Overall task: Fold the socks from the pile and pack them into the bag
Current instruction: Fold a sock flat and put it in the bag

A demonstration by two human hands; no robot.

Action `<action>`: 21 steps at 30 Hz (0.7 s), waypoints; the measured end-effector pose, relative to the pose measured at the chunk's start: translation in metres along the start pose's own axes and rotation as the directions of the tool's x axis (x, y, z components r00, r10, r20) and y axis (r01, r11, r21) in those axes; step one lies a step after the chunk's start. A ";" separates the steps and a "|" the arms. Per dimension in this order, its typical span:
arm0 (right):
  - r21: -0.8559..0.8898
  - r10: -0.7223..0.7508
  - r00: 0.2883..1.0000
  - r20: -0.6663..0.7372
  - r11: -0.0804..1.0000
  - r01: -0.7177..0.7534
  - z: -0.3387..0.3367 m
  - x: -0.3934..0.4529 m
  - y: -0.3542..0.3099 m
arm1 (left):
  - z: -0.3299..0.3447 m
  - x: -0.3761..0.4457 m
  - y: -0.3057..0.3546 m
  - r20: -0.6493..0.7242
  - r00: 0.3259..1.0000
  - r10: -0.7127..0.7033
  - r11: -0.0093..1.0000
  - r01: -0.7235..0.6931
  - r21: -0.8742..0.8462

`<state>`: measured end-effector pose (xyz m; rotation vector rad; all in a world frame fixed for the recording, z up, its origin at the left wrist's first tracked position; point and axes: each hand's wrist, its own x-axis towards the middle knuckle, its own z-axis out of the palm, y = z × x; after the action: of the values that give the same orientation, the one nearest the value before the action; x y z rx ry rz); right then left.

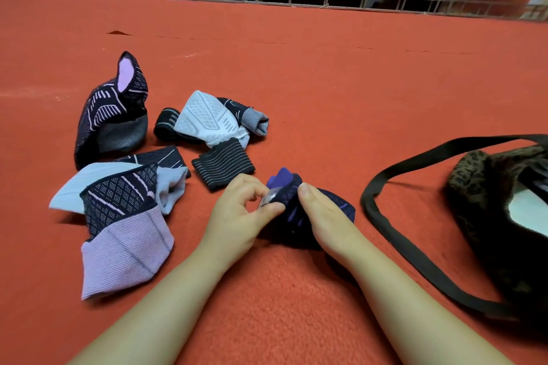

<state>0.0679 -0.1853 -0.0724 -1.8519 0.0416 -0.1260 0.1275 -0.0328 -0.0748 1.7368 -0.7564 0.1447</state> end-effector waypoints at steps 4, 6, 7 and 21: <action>-0.100 -0.062 0.996 -0.071 0.993 0.054 -0.002 -0.001 -0.005 | -0.002 0.003 0.005 0.092 0.945 -0.314 0.856 0.323 -0.404; -0.128 -0.065 0.990 -0.124 0.991 0.049 -0.005 0.001 -0.006 | -0.005 0.009 0.008 0.081 0.905 -0.418 0.693 0.376 -0.615; -0.098 -0.058 0.990 -0.132 0.994 0.045 -0.007 0.003 -0.007 | -0.009 0.012 0.009 0.037 0.892 -0.450 0.614 0.340 -0.712; 0.677 0.307 0.936 0.171 0.654 -0.338 -0.017 -0.010 -0.019 | -0.016 0.006 0.001 0.216 0.952 -0.217 0.726 0.305 -0.616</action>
<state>0.0554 -0.1953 -0.0504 -1.0478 0.2627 0.1398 0.1362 -0.0211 -0.0662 1.1653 -0.5490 -0.3961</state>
